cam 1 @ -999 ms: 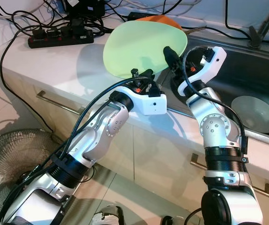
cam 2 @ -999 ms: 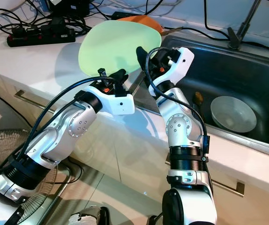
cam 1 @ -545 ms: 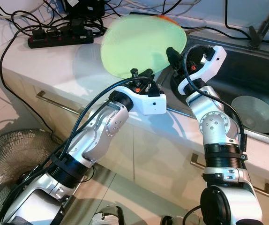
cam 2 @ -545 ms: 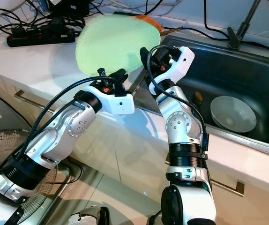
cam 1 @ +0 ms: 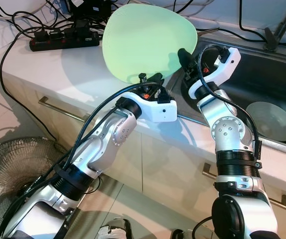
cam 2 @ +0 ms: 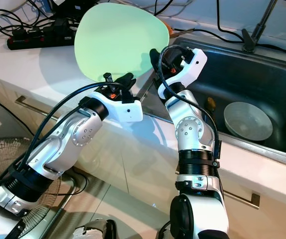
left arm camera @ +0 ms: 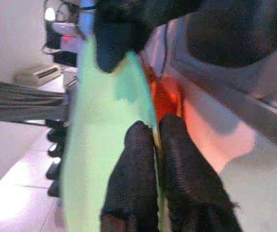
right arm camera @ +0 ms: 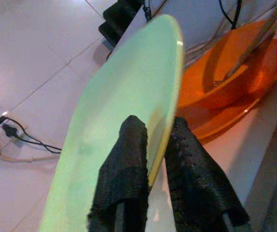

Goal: Kitchen organization

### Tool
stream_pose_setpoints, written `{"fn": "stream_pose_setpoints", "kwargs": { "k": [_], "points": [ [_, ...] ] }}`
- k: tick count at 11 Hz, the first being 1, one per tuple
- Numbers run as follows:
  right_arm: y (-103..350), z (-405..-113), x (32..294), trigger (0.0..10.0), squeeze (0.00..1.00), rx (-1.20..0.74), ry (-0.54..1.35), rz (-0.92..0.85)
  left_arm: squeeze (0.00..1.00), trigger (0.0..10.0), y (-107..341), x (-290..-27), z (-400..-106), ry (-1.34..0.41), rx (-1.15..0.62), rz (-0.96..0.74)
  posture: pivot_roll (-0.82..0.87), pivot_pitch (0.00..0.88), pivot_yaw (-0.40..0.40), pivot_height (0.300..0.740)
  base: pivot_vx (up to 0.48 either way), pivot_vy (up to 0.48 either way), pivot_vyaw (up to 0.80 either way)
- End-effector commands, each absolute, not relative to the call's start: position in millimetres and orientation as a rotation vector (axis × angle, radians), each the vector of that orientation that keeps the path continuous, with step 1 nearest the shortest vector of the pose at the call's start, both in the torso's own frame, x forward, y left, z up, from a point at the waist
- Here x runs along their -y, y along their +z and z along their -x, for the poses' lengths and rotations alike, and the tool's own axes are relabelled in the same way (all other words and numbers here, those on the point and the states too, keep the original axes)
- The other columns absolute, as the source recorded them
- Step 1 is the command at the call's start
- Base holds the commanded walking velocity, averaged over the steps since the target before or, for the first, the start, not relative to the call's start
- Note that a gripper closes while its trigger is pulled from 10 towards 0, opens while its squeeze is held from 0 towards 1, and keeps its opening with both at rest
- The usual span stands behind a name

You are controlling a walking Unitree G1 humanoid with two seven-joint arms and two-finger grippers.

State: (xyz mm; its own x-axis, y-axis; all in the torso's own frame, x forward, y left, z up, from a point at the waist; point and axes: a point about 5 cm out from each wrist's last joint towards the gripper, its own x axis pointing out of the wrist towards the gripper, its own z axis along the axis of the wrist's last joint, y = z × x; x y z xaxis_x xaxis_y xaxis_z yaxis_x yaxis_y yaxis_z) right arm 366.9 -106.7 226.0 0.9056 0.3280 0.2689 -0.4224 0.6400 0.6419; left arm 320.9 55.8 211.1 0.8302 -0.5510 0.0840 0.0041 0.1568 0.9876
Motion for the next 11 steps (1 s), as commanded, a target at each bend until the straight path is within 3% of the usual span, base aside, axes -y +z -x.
{"fn": "stream_pose_setpoints", "kwargs": {
  "k": [1, 7, 8, 9, 10, 11],
  "points": [
    [232, -367, 102, 0.0, 0.0, 0.136, 0.454, -0.746, 1.0, 10.0, 219, -52, -318, -0.418, 0.533, -1.356, 0.12, 0.086, 0.028, 0.74, 0.0, 0.0, 0.0],
    [239, -371, 111, 0.0, 0.0, 0.176, 0.392, -0.866, 1.0, 10.0, 221, -53, -318, -0.404, 0.542, -1.353, 0.12, 0.084, 0.03, 0.74, 0.0, 0.0, 0.0],
    [241, -372, 115, 0.0, 0.0, 0.188, 0.371, -0.886, 0.96, 10.0, 222, -53, -319, -0.402, 0.542, -1.351, 0.12, 0.084, 0.031, 0.74, 0.0, 0.0, 0.0],
    [246, -374, 123, 0.0, 0.0, 0.227, 0.339, -0.927, 0.0, 10.0, 220, -52, -319, -0.408, 0.537, -1.35, 0.12, 0.082, 0.033, 0.74, 0.0, 0.0, 0.0],
    [254, -375, 143, 0.0, 0.0, 0.298, 0.287, -1.027, 0.0, 10.0, 220, -52, -319, -0.41, 0.538, -1.346, 0.12, 0.082, 0.034, 0.74, 0.0, 0.0, 0.0],
    [255, -375, 146, 0.0, 0.0, 0.313, 0.283, -1.023, 0.0, 10.0, 220, -52, -318, -0.409, 0.538, -1.345, 0.12, 0.082, 0.034, 0.74, 0.0, 0.0, 0.0]
  ]
}}
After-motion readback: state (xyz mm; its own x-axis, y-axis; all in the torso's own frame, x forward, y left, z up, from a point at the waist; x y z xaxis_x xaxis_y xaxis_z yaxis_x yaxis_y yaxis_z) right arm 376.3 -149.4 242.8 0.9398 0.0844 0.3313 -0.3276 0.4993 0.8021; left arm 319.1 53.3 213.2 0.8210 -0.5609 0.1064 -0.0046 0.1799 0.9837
